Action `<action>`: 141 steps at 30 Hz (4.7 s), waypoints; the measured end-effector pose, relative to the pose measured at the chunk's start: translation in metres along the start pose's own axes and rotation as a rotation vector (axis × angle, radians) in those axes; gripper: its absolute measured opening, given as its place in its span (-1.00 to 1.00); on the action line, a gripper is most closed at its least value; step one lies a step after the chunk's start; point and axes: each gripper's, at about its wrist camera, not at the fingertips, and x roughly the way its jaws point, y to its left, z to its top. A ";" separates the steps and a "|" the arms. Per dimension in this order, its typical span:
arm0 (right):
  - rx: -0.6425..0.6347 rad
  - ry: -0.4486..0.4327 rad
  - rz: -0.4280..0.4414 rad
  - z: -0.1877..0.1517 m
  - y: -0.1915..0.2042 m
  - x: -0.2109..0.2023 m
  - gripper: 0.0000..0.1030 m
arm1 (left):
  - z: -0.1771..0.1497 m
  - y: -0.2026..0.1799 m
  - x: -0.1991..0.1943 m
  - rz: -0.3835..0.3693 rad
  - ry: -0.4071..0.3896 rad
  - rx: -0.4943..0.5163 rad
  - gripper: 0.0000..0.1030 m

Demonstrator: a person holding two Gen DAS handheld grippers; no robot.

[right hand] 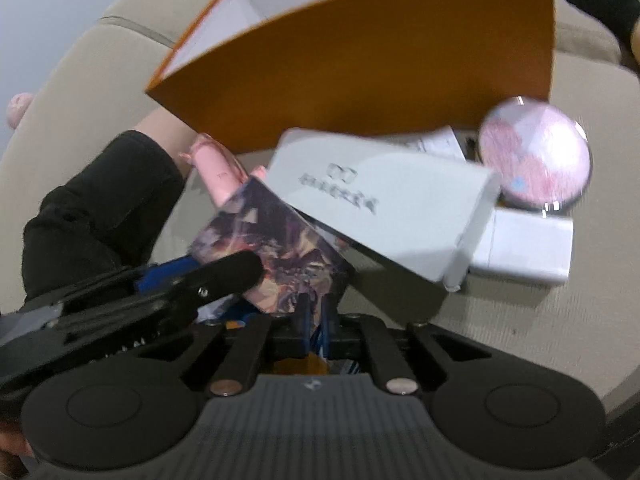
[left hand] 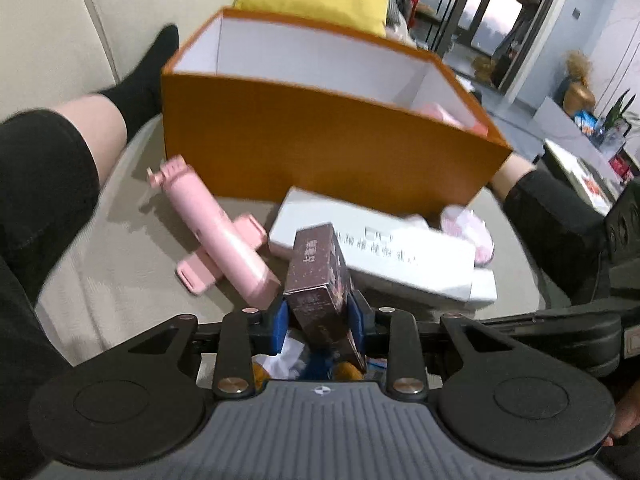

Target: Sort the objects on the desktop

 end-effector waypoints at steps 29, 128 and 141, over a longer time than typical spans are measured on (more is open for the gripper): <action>-0.249 0.049 0.073 0.001 0.035 -0.026 -0.21 | 0.041 0.044 -0.082 -0.060 0.015 -0.015 -0.50; -0.101 -0.375 -0.205 0.199 -0.017 -0.089 -0.10 | 0.200 -0.023 0.154 -0.149 0.293 0.009 -0.03; -0.116 -0.382 -0.219 0.197 -0.015 -0.087 -0.09 | 0.204 0.002 0.184 -0.239 0.472 -0.127 0.17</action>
